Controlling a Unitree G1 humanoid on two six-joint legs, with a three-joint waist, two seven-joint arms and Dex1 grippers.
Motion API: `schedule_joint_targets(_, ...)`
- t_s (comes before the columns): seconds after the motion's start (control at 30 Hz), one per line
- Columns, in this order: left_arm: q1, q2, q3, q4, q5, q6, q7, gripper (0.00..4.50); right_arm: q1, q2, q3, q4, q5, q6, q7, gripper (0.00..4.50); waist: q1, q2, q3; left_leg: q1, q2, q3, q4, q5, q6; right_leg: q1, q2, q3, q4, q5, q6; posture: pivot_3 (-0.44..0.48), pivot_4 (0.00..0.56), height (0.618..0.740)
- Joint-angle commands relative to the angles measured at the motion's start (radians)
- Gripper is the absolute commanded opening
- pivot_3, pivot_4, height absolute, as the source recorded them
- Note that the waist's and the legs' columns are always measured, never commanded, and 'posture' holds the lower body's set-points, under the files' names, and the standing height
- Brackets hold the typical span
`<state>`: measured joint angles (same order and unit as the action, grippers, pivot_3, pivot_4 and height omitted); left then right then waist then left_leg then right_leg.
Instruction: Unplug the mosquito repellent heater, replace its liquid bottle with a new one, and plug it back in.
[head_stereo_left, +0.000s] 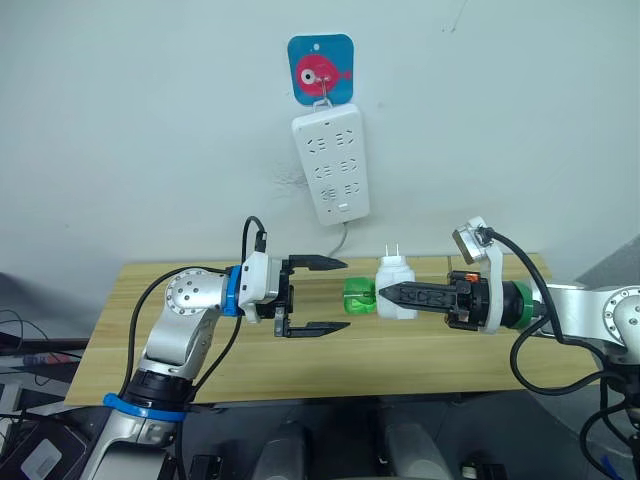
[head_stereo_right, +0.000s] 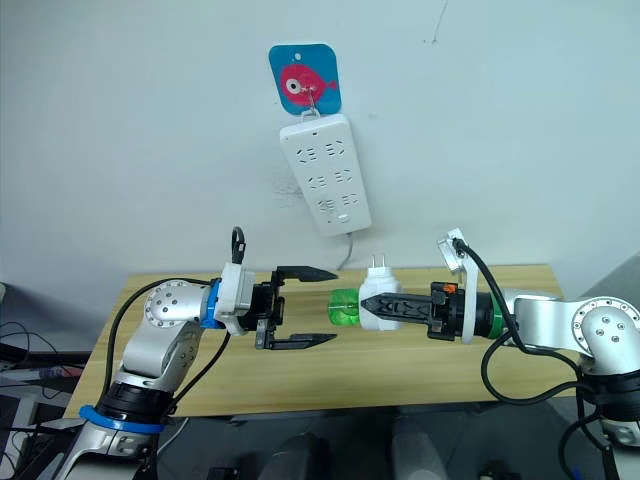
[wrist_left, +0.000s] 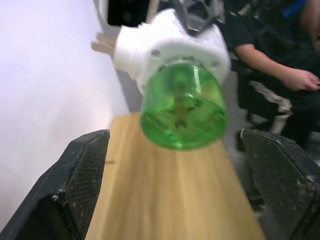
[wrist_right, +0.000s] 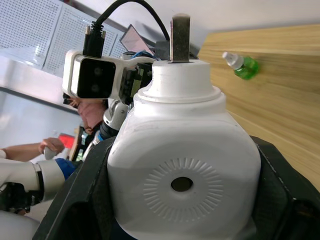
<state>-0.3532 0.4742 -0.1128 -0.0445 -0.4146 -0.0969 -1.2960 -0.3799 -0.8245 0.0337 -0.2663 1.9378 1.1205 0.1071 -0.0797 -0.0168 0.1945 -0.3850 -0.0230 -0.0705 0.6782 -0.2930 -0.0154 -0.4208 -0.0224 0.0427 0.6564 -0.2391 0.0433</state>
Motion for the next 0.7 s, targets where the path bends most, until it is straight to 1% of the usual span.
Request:
schedule_joint_targets(0.03, -0.02, -0.024, -0.017, -0.021, 0.015, -0.022, 0.028, 4.46, -0.001, 0.014, -0.031, -0.035, 0.034, -0.017, 0.014, 3.02, -0.002, 0.0, 0.0, 0.0, 0.0, 0.0, 0.0, 0.0, 0.0, 0.0, 0.0, 0.0, 0.0, 0.0, 0.0, -0.152, 0.171, 0.74)
schedule_joint_targets(0.23, -0.05, -0.043, -0.037, -0.012, 0.01, -0.038, 0.013, 4.46, 0.006, 0.031, -0.031, -0.045, 0.034, -0.025, -0.002, 3.02, -0.003, 0.0, 0.0, 0.0, 0.0, 0.0, 0.0, 0.0, 0.0, 0.0, 0.002, -0.001, 0.001, 0.0, 0.0, -0.158, 0.171, 0.74)
schedule_joint_targets(0.3, -0.062, -0.05, -0.046, -0.014, -0.003, -0.03, 0.003, 4.09, 0.012, 0.034, -0.032, -0.055, 0.034, -0.03, -0.007, 3.02, -0.003, 0.0, 0.0, 0.0, 0.0, 0.0, 0.0, 0.0, 0.0, 0.0, 0.002, -0.001, 0.001, 0.0, 0.0, -0.158, 0.171, 0.74)
schedule_joint_targets(0.33, -0.066, -0.049, -0.049, -0.015, -0.004, -0.029, -0.002, 3.99, 0.015, 0.034, -0.032, -0.06, 0.034, -0.032, -0.009, 3.02, -0.003, 0.0, 0.0, 0.0, 0.0, 0.0, 0.0, 0.0, 0.0, 0.0, 0.002, -0.001, 0.001, 0.0, 0.0, -0.158, 0.171, 0.74)
schedule_joint_targets(0.47, -0.078, -0.031, -0.052, -0.021, -0.013, 0.006, -0.026, 2.83, 0.019, 0.032, -0.031, -0.07, 0.034, -0.041, -0.016, 3.02, -0.004, 0.0, 0.0, 0.0, 0.0, 0.0, 0.0, 0.0, 0.0, 0.0, 0.003, -0.001, 0.001, 0.0, 0.0, -0.161, 0.171, 0.74)
schedule_joint_targets(0.5, -0.084, -0.024, -0.053, -0.021, -0.018, 0.02, -0.034, 2.47, 0.019, 0.032, -0.031, -0.071, 0.034, -0.042, -0.018, 3.02, -0.004, 0.0, 0.0, 0.0, 0.0, 0.0, 0.0, 0.0, 0.0, 0.0, 0.003, -0.001, 0.001, 0.0, 0.0, -0.161, 0.171, 0.74)
schedule_joint_targets(0.53, -0.093, -0.016, -0.053, -0.022, -0.022, 0.042, -0.042, 2.3, 0.016, 0.03, -0.029, -0.074, 0.034, -0.042, -0.02, 3.02, -0.004, 0.0, 0.0, 0.0, 0.0, 0.0, 0.0, 0.0, 0.0, 0.0, 0.003, -0.001, 0.001, 0.0, 0.0, -0.161, 0.171, 0.74)
schedule_joint_targets(0.6, -0.114, 0.004, -0.06, -0.029, -0.035, 0.098, -0.056, 2.29, 0.012, 0.025, -0.026, -0.082, 0.034, -0.044, -0.022, 3.02, -0.005, 0.0, 0.0, 0.001, 0.0, 0.0, 0.0, 0.0, 0.0, 0.0, 0.004, -0.001, 0.001, 0.0, 0.0, -0.161, 0.171, 0.74)
schedule_joint_targets(0.63, -0.126, 0.022, -0.068, -0.037, -0.042, 0.156, -0.06, 2.29, 0.006, 0.014, -0.022, -0.091, 0.034, -0.039, -0.021, 3.02, -0.005, 0.0, 0.0, 0.0, 0.0, 0.0, 0.0, 0.0, 0.0, 0.0, 0.004, -0.001, 0.001, 0.0, 0.0, -0.161, 0.171, 0.74)
schedule_joint_targets(0.7, -0.169, 0.079, -0.091, -0.063, -0.097, 0.401, -0.046, 2.29, -0.009, -0.012, -0.017, -0.127, -0.006, -0.016, 0.006, 3.02, -0.006, 0.0, 0.0, 0.001, 0.0, 0.0, 0.0, 0.0, 0.0, 0.0, 0.004, -0.002, 0.002, 0.0, 0.0, -0.161, 0.171, 0.74)
